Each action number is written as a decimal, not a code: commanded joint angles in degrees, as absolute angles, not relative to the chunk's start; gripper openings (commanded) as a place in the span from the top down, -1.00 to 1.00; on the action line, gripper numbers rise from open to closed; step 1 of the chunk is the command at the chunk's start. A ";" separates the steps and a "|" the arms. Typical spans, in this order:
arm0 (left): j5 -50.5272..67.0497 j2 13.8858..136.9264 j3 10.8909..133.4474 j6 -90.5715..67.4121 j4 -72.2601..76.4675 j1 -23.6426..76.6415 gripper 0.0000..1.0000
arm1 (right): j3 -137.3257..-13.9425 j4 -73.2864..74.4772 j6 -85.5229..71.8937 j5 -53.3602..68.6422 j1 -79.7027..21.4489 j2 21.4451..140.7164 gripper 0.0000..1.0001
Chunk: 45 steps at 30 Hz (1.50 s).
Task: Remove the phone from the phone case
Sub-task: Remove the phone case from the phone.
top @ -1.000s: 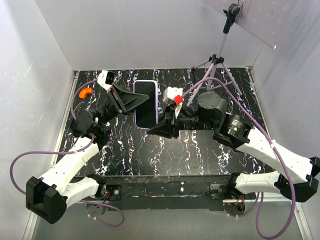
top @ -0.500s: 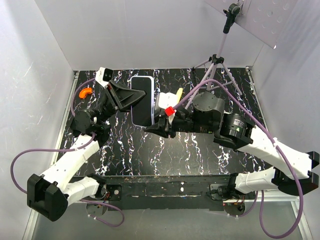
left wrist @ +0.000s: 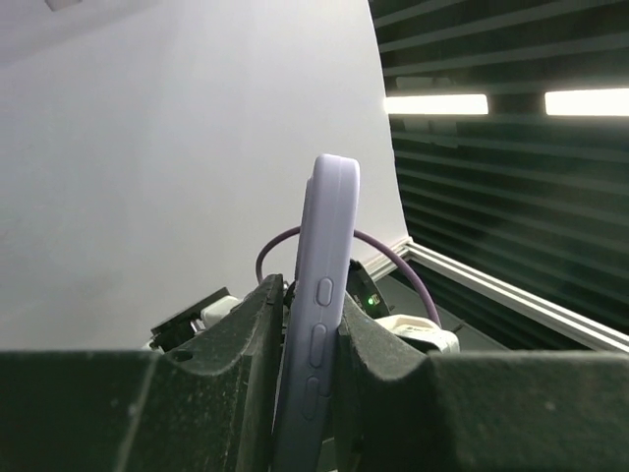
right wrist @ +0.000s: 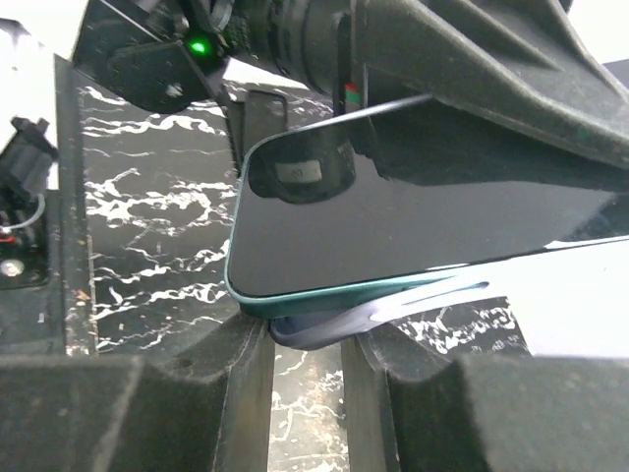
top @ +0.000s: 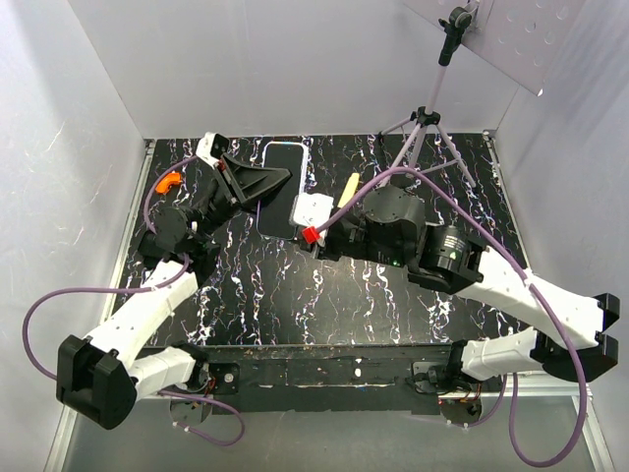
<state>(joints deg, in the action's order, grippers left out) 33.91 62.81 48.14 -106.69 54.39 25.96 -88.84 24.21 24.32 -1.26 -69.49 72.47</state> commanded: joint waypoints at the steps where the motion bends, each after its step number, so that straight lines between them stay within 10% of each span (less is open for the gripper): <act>1: 39.74 62.23 46.59 -111.35 53.95 29.27 1.00 | -81.95 5.13 33.57 -24.03 -68.47 73.92 0.97; 8: 38.59 63.81 46.76 -113.99 58.71 29.27 1.00 | -70.48 -3.40 25.46 -54.22 -69.43 74.18 0.97; 11: 36.48 63.46 46.06 -112.60 58.45 29.36 1.00 | -75.05 15.79 4.81 -39.08 -69.00 71.03 0.97; 19: 27.70 57.84 46.05 -93.98 42.82 28.65 1.00 | -77.79 30.06 -20.71 -7.23 -68.64 64.18 -0.31; 24: 24.09 56.87 46.67 -86.76 38.50 28.30 1.00 | -71.29 26.29 -32.59 5.09 -66.09 56.62 -0.48; 32: 21.63 55.37 46.58 -81.74 33.66 28.21 1.00 | -70.57 12.66 -47.89 12.13 -64.08 52.38 0.23; 45: 21.01 53.96 45.88 -83.14 32.69 28.21 1.00 | -67.41 5.19 -59.94 15.55 -54.23 55.98 0.19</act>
